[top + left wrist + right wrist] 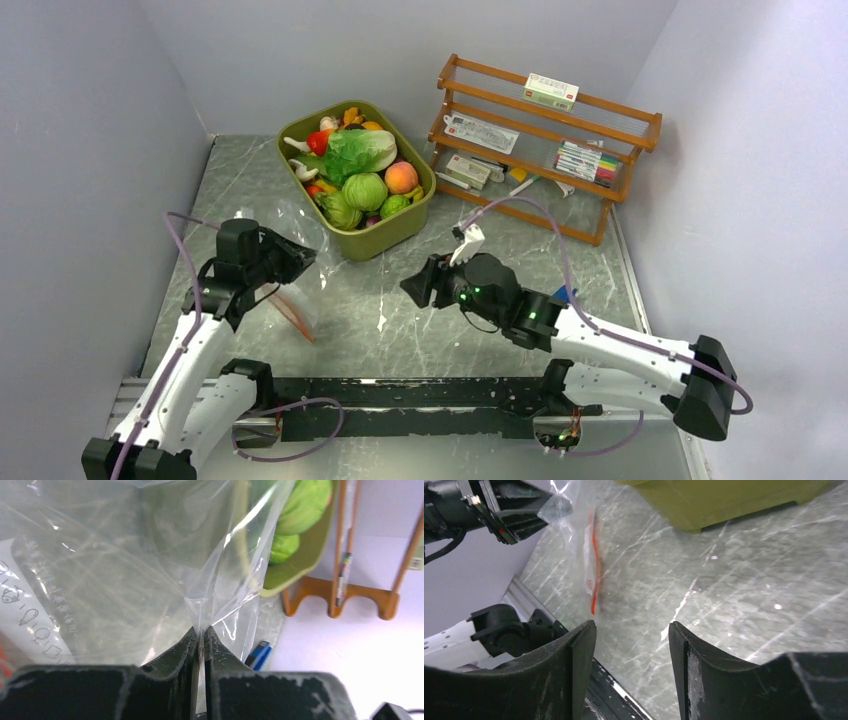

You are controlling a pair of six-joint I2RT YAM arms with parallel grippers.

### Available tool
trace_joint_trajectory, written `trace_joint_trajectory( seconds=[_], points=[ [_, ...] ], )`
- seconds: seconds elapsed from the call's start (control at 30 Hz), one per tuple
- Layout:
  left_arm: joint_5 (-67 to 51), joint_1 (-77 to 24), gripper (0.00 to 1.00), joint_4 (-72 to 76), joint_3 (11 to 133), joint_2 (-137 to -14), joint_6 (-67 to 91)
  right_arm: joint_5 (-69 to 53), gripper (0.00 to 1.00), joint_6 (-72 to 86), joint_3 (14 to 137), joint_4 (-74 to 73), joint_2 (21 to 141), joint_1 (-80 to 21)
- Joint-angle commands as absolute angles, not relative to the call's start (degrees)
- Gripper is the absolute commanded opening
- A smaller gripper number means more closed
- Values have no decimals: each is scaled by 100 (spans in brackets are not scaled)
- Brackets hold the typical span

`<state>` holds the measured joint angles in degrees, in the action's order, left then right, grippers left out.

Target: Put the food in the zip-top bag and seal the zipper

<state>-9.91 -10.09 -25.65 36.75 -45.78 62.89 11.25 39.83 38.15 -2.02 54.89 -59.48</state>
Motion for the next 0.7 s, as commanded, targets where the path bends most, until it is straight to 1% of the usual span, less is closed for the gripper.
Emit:
trace_joint_trajectory(
  seconds=[0.0,0.13,0.33,0.5,0.67],
  points=[
    [-1414,-1037,7,-2877,4119,-4201,6745,1291,55,4264,3768,1117,5775,-6267],
    [-1677,-1037,7,-2810,4227,-3943,7140,1740,52,4003,3740,2020,6418,-6879],
    [-1965,-1042,7,-2702,4469,-3810,7401,2086,50,2697,4040,3519,7605,-7591],
    [-1952,-1037,7,-2899,4746,-3801,7399,2061,51,2457,4454,3704,8334,-7689],
    [-1969,-1037,7,-2903,4766,-3721,7539,1982,54,2508,4771,3705,8916,-7699]
  ],
)
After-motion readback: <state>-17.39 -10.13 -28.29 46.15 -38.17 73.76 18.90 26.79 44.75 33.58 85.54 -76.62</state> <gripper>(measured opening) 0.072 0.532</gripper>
